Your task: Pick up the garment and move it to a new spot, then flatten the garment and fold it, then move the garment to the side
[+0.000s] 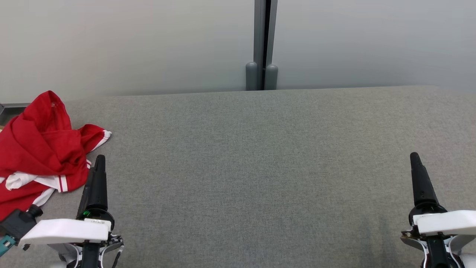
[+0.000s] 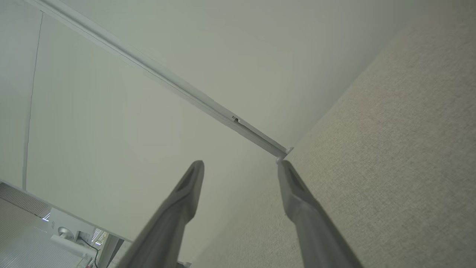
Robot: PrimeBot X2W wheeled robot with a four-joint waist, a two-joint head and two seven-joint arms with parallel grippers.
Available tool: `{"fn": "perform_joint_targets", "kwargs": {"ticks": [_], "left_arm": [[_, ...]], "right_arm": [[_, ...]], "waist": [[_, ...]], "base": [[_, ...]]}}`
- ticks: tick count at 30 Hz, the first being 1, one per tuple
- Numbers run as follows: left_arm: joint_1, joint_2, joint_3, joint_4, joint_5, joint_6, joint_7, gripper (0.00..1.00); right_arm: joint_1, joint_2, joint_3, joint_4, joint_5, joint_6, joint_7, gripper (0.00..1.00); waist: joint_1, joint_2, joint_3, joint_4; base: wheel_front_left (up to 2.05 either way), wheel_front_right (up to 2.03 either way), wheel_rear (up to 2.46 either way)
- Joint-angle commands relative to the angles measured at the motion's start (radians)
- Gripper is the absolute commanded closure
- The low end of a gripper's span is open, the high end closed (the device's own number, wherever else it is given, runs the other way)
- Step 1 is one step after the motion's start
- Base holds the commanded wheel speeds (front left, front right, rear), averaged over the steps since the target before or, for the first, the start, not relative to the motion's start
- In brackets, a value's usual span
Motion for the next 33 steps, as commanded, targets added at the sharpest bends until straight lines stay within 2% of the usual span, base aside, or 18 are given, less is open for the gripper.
{"fn": "perform_joint_targets", "kwargs": {"ticks": [1, 17, 33], "left_arm": [[-0.018, 0.012, -0.005, -0.023, 0.051, -0.001, -0.010, 0.00], [0.049, 0.048, -0.068, -0.030, 0.383, 0.018, -0.066, 0.00], [0.099, 0.080, -0.107, -0.021, 0.591, 0.051, -0.111, 0.00]], "right_arm": [[-0.020, -0.014, 0.005, -0.025, -0.048, 0.000, -0.008, 0.00], [0.034, -0.023, 0.055, -0.041, -0.322, 0.000, -0.026, 0.00], [0.088, -0.029, 0.080, -0.018, -0.525, 0.000, -0.052, 0.00]], "waist": [[0.0000, 0.0000, -0.001, 0.000], [0.0000, 0.0000, -0.024, 0.000], [0.0000, 0.0000, -0.043, -0.001]], "base": [[0.00, 0.00, 0.00], [0.00, 0.00, 0.00], [0.00, 0.00, 0.00]]}}
